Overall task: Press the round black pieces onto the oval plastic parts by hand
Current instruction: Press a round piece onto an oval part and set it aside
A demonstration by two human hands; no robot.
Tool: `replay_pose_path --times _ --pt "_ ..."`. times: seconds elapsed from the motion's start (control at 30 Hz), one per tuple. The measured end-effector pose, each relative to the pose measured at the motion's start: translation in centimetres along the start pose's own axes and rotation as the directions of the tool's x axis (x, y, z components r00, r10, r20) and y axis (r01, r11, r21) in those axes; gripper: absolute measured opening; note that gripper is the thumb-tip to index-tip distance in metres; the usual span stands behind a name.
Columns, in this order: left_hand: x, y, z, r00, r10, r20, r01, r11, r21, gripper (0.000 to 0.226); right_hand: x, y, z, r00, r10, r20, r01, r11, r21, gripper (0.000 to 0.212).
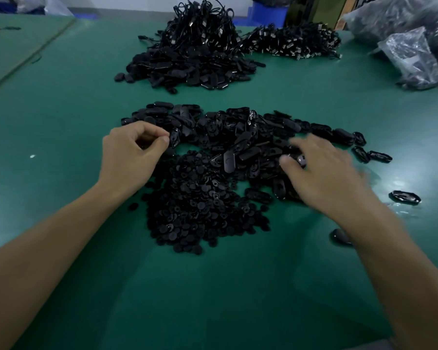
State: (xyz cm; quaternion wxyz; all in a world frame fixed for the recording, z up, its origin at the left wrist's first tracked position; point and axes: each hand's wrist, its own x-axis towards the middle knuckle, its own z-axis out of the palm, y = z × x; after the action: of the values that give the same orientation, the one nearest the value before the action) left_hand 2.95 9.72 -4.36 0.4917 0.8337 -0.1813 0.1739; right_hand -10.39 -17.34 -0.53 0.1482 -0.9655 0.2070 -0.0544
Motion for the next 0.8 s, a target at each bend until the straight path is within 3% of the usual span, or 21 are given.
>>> replay_pose_path --times 0.1,0.17,0.23,0.4,0.53,0.63,0.73,0.8 --pt "0.1 0.0 0.0 1.0 -0.005 -0.004 0.005 1.0 0.0 0.023 -2.9 2.8 0.5 0.954 0.261 0.144 -0.253 0.965 -0.074 0.076" --pt "0.1 0.0 0.0 1.0 -0.012 -0.004 0.012 1.0 -0.006 0.022 -4.4 3.2 1.5 0.91 0.381 0.162 -0.367 0.924 -0.107 0.084" --pt "0.1 0.0 0.0 1.0 -0.013 -0.003 0.013 1.0 -0.006 0.022 -5.0 2.4 2.8 0.917 0.38 0.117 -0.364 0.921 -0.14 0.085" --pt "0.0 0.2 0.0 1.0 -0.01 0.003 0.01 1.0 -0.004 0.023 -1.5 -0.3 4.4 0.973 0.224 0.051 -0.221 0.973 -0.067 0.084" --pt "-0.1 0.3 0.0 1.0 -0.002 0.009 0.002 1.0 0.001 0.023 1.6 -2.9 5.0 1.0 -0.013 -0.018 0.016 0.983 0.183 0.076" --pt "-0.1 0.4 0.0 1.0 -0.005 0.013 0.005 1.0 0.0 0.023 2.6 -3.7 5.0 0.988 -0.109 -0.106 0.146 0.88 0.452 0.061" --pt "-0.1 0.3 0.0 1.0 -0.004 0.01 0.004 1.0 0.004 0.024 3.6 -2.9 3.8 0.968 0.056 -0.244 0.126 0.734 0.668 0.039" --pt "-0.1 0.3 -0.1 1.0 -0.005 0.008 0.005 1.0 0.005 0.023 4.6 -1.5 2.5 0.951 0.206 -0.229 0.063 0.598 0.799 0.028"
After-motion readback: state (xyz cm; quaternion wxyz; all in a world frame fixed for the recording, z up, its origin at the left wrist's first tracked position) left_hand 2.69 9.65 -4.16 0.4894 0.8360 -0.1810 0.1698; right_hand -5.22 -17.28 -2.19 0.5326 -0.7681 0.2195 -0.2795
